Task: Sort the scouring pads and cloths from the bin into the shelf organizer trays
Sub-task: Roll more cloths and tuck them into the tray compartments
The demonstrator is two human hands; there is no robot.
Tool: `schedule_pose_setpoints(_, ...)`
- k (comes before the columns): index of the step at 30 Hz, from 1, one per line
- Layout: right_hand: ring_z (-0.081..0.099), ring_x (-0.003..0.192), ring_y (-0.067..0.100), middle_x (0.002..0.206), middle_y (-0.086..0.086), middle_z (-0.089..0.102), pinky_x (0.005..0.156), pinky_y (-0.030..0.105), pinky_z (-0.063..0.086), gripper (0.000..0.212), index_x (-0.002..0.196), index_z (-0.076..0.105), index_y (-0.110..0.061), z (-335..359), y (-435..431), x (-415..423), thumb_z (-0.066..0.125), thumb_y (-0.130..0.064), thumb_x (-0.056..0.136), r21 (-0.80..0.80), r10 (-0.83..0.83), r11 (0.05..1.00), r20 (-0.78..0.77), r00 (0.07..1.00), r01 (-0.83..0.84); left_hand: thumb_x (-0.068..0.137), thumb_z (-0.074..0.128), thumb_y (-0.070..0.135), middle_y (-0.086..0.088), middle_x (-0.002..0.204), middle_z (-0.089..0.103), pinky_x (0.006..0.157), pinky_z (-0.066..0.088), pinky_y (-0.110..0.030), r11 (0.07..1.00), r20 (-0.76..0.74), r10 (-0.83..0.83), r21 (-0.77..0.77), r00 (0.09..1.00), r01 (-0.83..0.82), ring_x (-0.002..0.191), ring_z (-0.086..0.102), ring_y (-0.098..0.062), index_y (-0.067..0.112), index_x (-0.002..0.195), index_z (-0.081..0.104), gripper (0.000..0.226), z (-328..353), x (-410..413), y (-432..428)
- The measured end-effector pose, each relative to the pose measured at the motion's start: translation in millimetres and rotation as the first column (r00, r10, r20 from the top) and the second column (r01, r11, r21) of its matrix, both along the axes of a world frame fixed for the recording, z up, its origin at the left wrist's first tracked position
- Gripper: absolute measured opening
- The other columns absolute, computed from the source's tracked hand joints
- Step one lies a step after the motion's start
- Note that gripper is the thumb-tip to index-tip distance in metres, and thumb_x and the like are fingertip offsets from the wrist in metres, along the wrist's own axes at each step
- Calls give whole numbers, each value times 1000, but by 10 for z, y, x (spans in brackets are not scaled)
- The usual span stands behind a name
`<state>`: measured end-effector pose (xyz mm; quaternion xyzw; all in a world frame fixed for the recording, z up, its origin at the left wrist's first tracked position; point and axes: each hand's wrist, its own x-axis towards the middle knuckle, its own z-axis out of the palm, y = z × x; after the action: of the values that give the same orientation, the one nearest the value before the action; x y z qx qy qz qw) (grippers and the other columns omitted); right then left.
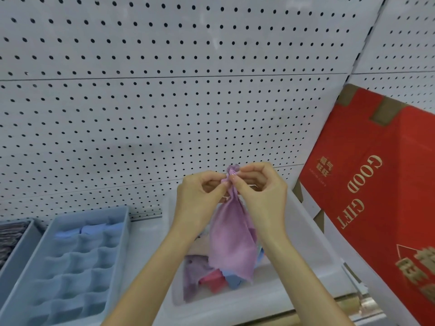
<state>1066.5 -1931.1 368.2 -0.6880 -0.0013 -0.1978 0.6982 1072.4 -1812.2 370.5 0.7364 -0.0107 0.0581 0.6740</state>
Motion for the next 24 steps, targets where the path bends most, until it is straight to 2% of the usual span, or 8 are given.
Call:
schedule_pose_setpoints(5,70,80,7,82,-7,74,70,23,55,18,86,65,-17,-32,31,-8,73,-2,81,-129,5,992,67,998,4,89,64,0,-3,76,75,67,55,-18,988,-40,-49,-146,998,43,73,72,-13,17,82,74,21,28,-12,10)
schedule_pose_setpoints(9,69,82,5,84,-8,73,73,22,54,19,88,65,-18,-62,25,6,72,-1,82,-176,15,984,92,996,2,88,64,-1,-8,78,75,67,56,-19,988,-40,-6,-156,999,0,74,73,-18,12,83,74,17,25,-3,-2)
schedule_pose_setpoints(13,67,77,3,79,-12,71,69,18,51,21,85,64,-19,-24,-19,50,71,0,82,-144,2,989,84,996,11,90,61,4,2,73,71,76,58,-33,996,5,87,3,996,-87,72,68,-13,16,81,68,17,-5,68,49)
schedule_pose_setpoints(15,66,76,6,78,-6,70,71,26,54,22,86,63,-18,5,-120,115,69,2,82,-63,-38,997,33,999,40,94,54,9,7,74,66,79,56,-33,977,66,176,112,982,-183,72,63,-14,20,83,60,16,-5,125,146)
schedule_pose_setpoints(17,65,74,9,81,0,68,75,34,57,22,87,61,-17,43,-236,170,68,3,83,-5,-57,998,4,998,57,97,49,12,7,76,64,66,45,-20,937,186,221,230,957,-262,66,56,-14,17,88,54,12,31,125,234)
schedule_pose_setpoints(19,63,70,8,81,-1,65,71,31,57,23,87,58,-17,78,-305,190,67,4,84,-14,-56,998,37,998,56,99,48,11,8,69,63,56,37,-19,905,311,174,323,934,-276,53,45,-10,15,90,52,10,66,97,289)
schedule_pose_setpoints(21,61,68,9,82,-1,64,68,25,55,25,85,57,-18,101,-333,200,67,5,84,-40,-53,998,101,993,58,98,51,10,5,64,65,60,44,-27,905,360,142,329,922,-268,52,49,-17,17,87,52,13,73,101,310)
schedule_pose_setpoints(24,62,70,7,79,-4,65,70,24,54,24,81,58,-16,106,-380,247,68,6,83,-66,-49,996,138,989,59,95,57,10,-1,69,70,72,53,-43,959,274,96,233,957,-162,69,59,-33,24,81,54,20,88,149,359)
